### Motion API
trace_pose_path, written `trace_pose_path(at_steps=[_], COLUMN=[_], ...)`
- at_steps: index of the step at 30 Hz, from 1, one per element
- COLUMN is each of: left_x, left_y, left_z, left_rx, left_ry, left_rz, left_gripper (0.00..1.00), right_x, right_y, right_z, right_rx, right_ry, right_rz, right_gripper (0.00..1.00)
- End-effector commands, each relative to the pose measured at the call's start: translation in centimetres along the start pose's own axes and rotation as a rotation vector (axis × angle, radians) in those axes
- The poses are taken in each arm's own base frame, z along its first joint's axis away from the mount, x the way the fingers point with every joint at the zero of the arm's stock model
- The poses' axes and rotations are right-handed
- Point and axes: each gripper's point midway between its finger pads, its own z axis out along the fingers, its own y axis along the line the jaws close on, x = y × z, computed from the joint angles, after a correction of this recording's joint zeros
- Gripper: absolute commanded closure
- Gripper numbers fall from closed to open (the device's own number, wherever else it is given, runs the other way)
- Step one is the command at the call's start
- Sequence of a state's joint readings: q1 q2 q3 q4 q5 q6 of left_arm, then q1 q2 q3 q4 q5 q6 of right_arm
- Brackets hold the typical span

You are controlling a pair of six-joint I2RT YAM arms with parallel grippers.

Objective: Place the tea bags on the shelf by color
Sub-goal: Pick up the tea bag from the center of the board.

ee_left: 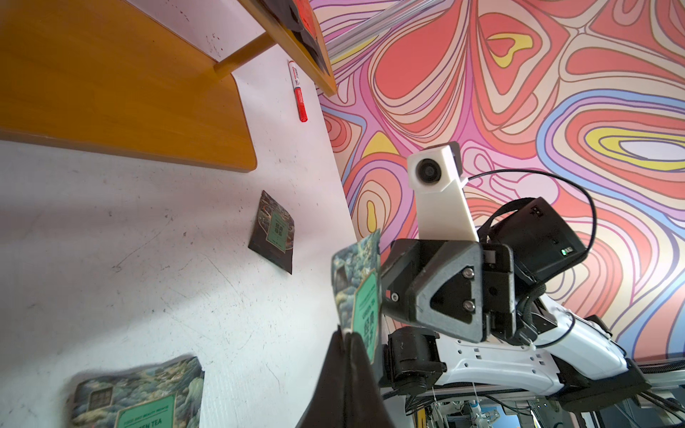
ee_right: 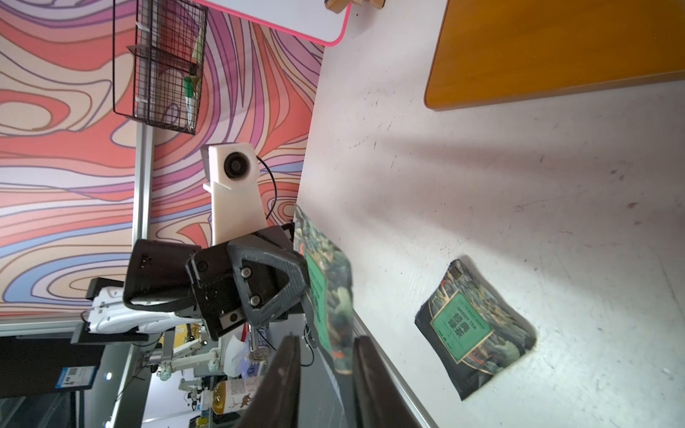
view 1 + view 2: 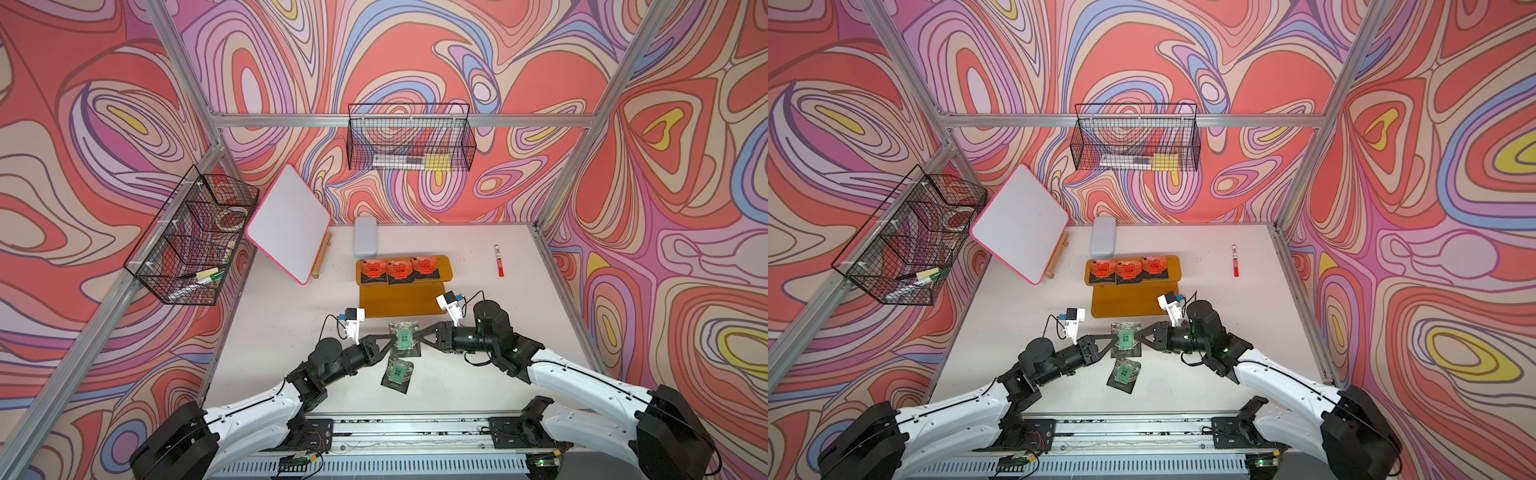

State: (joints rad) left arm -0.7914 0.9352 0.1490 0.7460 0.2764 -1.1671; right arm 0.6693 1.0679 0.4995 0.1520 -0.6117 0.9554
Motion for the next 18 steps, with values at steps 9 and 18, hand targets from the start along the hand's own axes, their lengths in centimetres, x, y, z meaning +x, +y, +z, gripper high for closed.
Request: trace_pose_path(at_steps=[9, 18], left_x=[-0.7, -3.1], left_y=[3.1, 6.1], left_z=[-1.1, -2.9], left_rx=[-0.168, -0.287], left_ry=[-0.011, -0.042], left_rz=[0.030, 0.014], left_gripper=[1.00, 1.00], right_x=[-0.8, -2.8], right_y=[-2.5, -3.9], right_z=[-1.4, -4.5], right_rx=[0.221, 0.438], right_ry=[-0.044, -0.147], right_rz=[-0.071, -0.167], right_gripper=[0.53, 0.51])
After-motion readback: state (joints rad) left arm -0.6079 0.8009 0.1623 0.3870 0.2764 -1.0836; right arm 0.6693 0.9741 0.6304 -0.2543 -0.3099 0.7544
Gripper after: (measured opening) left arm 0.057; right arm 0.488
